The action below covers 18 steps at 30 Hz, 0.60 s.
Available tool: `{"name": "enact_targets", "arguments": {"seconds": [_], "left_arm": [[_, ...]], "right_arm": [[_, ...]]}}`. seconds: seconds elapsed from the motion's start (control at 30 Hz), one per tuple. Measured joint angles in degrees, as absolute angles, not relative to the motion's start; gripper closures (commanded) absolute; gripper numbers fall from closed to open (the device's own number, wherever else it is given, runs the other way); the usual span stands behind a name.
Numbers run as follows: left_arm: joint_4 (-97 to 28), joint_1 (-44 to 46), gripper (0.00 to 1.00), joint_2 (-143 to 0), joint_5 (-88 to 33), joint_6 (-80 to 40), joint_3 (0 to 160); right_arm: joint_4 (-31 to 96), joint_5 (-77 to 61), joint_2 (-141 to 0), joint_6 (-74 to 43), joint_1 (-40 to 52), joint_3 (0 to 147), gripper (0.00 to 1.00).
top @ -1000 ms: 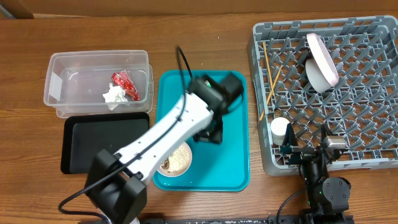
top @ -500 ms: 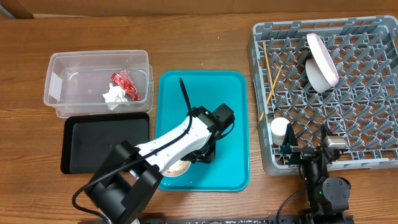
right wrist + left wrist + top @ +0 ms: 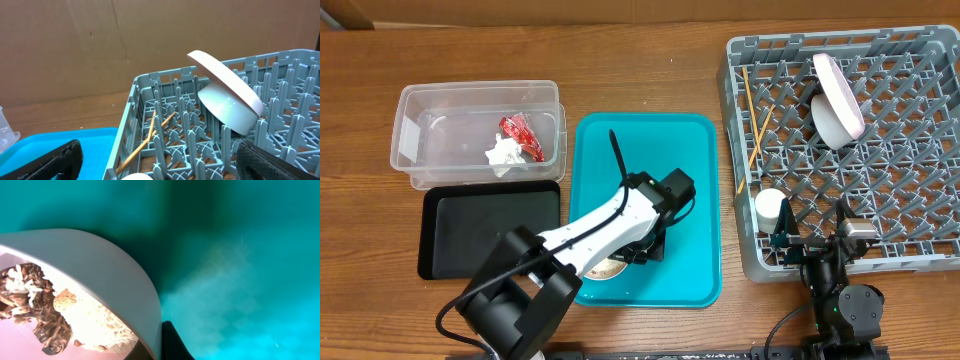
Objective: Sort waste into correct bins and load items into the dishwasher
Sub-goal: 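Move the left gripper to the soiled white dish and grasp its rim, then tip the dish over the black tray to dump the food scraps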
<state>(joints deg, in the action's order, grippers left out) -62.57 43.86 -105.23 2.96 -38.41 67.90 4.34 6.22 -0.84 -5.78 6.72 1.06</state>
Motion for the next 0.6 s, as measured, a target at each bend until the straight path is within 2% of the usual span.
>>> {"name": "enact_targets", "arguments": {"seconds": [0.17,0.3,0.43,0.6], "left_arm": [[-65.01,41.04,0.96,-102.45,0.54,-38.39,72.55],[-66.59,36.12,0.96,-93.71,-1.43,-38.37,73.41],[-68.18,28.16,0.96,-84.99,-2.92,-36.75,73.67],[-68.58,13.93,0.95,-79.13,-9.56,-30.41,73.49]], "right_arm": [[4.36,6.22,-0.84,-5.78,6.72,1.06,0.00],[4.36,6.24,-0.84,-5.76,6.72,1.06,0.00],[4.34,6.22,-0.84,-5.78,6.74,1.06,0.00],[4.36,6.22,-0.84,-5.80,6.72,1.06,0.00]]}}
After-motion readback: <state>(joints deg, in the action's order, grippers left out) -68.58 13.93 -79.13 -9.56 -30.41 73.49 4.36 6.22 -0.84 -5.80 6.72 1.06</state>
